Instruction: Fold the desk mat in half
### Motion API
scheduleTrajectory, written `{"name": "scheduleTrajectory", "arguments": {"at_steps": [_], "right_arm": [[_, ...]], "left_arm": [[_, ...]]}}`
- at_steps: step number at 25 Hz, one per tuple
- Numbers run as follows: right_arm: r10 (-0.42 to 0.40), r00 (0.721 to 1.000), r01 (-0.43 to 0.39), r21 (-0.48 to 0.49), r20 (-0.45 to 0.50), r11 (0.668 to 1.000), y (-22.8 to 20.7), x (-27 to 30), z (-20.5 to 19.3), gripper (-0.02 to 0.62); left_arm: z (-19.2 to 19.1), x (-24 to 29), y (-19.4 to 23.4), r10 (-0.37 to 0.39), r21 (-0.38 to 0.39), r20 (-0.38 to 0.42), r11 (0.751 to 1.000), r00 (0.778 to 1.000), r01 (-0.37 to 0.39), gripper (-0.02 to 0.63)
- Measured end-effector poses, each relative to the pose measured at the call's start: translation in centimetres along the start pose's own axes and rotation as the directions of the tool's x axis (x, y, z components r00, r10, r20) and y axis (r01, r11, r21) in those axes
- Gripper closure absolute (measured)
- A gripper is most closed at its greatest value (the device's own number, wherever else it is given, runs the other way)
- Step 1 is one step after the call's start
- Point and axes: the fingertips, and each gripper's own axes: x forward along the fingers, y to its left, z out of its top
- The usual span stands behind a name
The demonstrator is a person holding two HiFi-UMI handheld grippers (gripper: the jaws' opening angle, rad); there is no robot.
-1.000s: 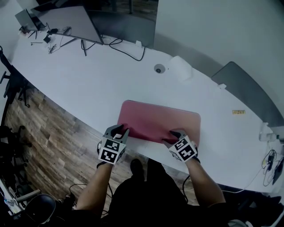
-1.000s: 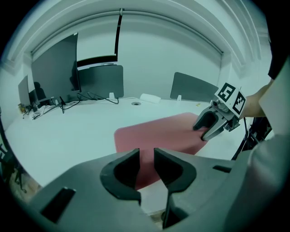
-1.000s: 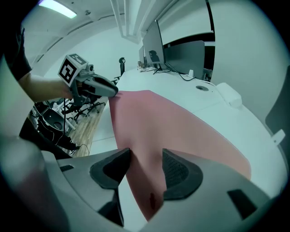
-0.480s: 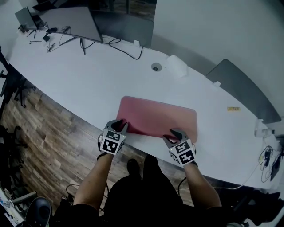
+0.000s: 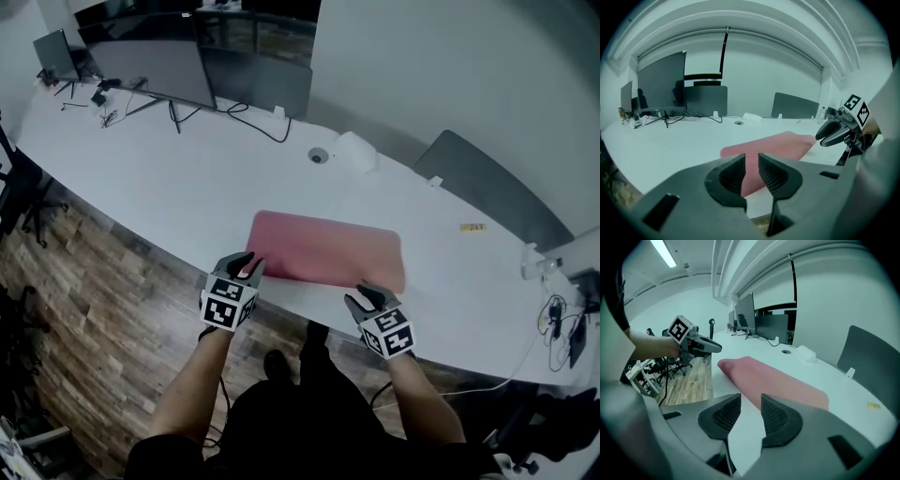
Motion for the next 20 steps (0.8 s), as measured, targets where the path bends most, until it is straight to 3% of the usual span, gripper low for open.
{"name": "scheduleTrajectory", "arguments": {"at_steps": [9,20], "right_arm": [[-0.001,0.995,0.003,-0.010,0.105,1.000,2.3,-5.3,3.7,0.525],[0.046,0.971,-0.038,-0.037,0.235,0.999,0.3,-11.4,4.4,0.584]], "left_arm": [[2.3,-5.4,-1.9,-0.036,-0.056,0.107,0.998,0.994,0.042,0.517],[4.2,-9.5,-7.9,0.054,-0.083,0.159,0.996,0.986,-0.041,0.526]]}}
